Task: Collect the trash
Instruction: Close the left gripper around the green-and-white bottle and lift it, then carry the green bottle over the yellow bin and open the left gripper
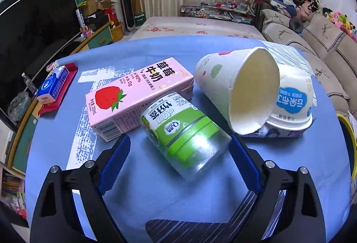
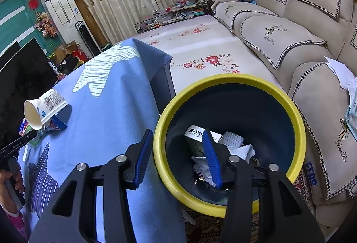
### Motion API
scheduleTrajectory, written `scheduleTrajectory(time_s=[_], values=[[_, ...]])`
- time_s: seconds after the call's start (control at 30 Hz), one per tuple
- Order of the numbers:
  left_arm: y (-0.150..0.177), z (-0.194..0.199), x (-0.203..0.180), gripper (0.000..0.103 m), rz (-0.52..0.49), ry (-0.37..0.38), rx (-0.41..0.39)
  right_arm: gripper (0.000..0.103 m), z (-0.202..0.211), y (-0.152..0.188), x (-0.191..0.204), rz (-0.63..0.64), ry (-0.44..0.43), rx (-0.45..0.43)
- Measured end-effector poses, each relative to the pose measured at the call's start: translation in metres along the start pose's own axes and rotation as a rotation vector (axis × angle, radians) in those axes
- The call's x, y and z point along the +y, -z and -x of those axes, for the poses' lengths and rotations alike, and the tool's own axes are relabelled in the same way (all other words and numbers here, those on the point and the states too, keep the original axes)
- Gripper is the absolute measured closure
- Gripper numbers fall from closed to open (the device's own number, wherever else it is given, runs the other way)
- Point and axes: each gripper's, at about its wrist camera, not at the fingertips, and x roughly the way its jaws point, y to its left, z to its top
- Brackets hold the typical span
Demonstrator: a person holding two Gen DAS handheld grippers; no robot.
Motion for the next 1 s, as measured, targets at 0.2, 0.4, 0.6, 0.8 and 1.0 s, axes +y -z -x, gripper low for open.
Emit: scheduleTrajectory(time_s=[0.2, 0.4, 0.6, 0.8, 1.0], values=[[-0.002, 0.004, 0.005, 0.017, -0.017, 0.003, -0.011, 0.058, 0.0, -0.001, 0.002, 0.006, -0.009, 0.005], [-0.01, -0.012, 0.012, 0.016, 0.046, 0.019, 0.009, 0.057, -0.004, 0.001, 0.009, 0.025, -0.021, 0.023], [-0.004, -0.015, 0.015, 0.02, 0.006, 0.062, 0.011, 0.057, -0.003, 0.002, 0.008, 0.027, -0.024, 0.027], [0.016, 0.021, 0.023, 0.02, -0.063, 0.113, -0.021, 0.057, -0.005, 0.001, 0.006, 0.018, -0.034, 0.026], [0.036, 0.083, 0.018, 0.02, -0.123, 0.156, -0.109, 0.057, -0.006, 0.004, 0.01, 0.024, -0.047, 0.032]])
